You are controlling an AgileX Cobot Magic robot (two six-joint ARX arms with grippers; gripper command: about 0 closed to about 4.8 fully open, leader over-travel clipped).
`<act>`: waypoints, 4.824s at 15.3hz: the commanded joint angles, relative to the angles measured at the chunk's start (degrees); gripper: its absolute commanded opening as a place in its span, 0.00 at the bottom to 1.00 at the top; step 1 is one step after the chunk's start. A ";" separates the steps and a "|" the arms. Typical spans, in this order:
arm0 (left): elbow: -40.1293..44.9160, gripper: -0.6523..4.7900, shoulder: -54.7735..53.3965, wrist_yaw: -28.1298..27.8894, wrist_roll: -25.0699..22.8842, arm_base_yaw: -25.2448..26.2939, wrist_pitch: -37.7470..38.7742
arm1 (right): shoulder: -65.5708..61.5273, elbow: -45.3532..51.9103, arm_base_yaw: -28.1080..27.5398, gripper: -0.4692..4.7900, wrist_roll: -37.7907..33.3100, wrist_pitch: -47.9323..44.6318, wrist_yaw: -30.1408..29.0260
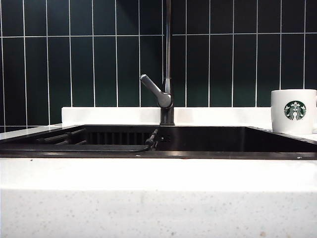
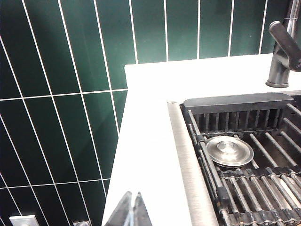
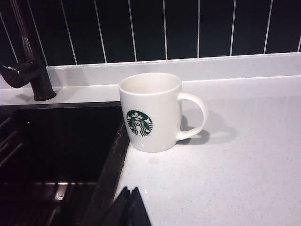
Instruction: Pick up the mug next to the sink, go to the faucet to get some water, pour the water into the sink, and finally put the mug back to its place.
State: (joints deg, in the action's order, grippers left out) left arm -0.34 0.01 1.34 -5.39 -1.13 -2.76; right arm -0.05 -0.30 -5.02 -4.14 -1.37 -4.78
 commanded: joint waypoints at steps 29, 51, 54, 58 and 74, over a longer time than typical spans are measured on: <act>-24.50 0.23 -46.56 18.01 1.11 -0.09 -18.49 | -35.93 -31.36 -0.98 0.38 4.66 8.81 8.76; -42.99 0.23 -89.64 23.56 6.10 -1.31 -40.24 | -79.45 -31.32 -2.14 0.57 4.00 -29.24 11.32; -43.23 0.23 -89.64 26.64 6.08 -1.29 -40.22 | -82.68 -31.41 -2.27 0.57 4.26 -33.38 11.37; -43.98 0.30 -89.64 28.48 6.14 -1.31 -40.17 | -85.66 -31.47 -2.45 0.57 4.28 -37.03 13.86; -48.13 0.30 -91.86 33.42 7.34 -3.50 -38.07 | -89.42 -32.89 -4.52 0.57 4.31 -43.47 10.23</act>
State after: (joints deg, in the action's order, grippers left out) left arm -48.23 -91.92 34.48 2.26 -4.43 -40.82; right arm -89.60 -32.99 -9.65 0.05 -43.48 5.93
